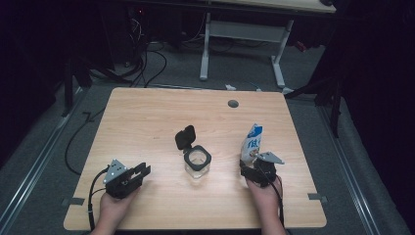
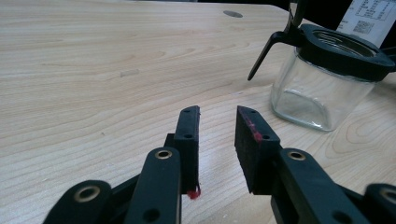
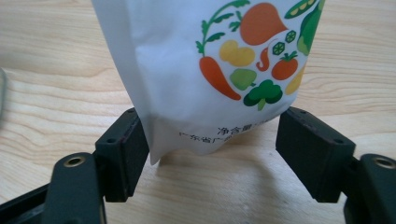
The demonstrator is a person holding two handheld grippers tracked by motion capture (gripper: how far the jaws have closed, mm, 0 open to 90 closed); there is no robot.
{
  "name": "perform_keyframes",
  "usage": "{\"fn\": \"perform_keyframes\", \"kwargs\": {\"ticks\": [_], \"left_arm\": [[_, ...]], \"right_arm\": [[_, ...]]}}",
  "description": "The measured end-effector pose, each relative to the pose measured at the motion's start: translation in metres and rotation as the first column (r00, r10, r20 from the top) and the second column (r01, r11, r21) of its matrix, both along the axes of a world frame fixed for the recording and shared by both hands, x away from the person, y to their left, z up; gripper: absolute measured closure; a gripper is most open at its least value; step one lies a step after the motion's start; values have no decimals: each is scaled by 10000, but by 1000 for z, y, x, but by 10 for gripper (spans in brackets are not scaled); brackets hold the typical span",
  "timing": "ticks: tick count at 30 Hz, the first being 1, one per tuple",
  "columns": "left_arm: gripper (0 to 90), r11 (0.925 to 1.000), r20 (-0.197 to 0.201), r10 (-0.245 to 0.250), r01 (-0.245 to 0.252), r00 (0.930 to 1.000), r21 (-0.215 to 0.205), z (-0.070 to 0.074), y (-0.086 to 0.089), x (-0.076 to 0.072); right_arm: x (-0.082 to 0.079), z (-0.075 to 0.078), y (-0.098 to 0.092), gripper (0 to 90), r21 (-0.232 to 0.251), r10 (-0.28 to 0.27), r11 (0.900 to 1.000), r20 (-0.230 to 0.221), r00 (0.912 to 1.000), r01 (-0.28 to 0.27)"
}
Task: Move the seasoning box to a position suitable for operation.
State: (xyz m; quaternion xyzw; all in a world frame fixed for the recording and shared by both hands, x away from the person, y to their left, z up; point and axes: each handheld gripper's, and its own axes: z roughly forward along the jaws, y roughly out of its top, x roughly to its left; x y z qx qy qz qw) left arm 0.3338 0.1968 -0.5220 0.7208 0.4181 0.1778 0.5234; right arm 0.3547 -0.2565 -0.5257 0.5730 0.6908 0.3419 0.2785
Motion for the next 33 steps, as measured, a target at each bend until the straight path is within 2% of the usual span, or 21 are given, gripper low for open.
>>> {"fn": "perform_keyframes", "kwargs": {"ticks": [4,15,23,30,33], "left_arm": [[709,10000,-24,0,0,10000,7,0,0,0],[708,10000,-36,9,-9,10000,18,-1,0,0],[708,10000,-31,12,-12,10000,11,0,0,0],[708,10000,-3,43,-43,10000,-26,0,1,0],[708,10000,4,40,-40,10000,-21,0,1,0]], "right_arm": [[-4,3,0,286,-455,-86,9989,51,9999,89],[-16,6,-1,467,-713,38,9975,476,9989,-4],[-25,17,4,673,-790,280,9967,1200,9924,-186],[-26,17,8,884,-1053,491,9938,1322,9900,-353],[-26,16,9,900,-1127,537,9929,1284,9903,-393]]}}
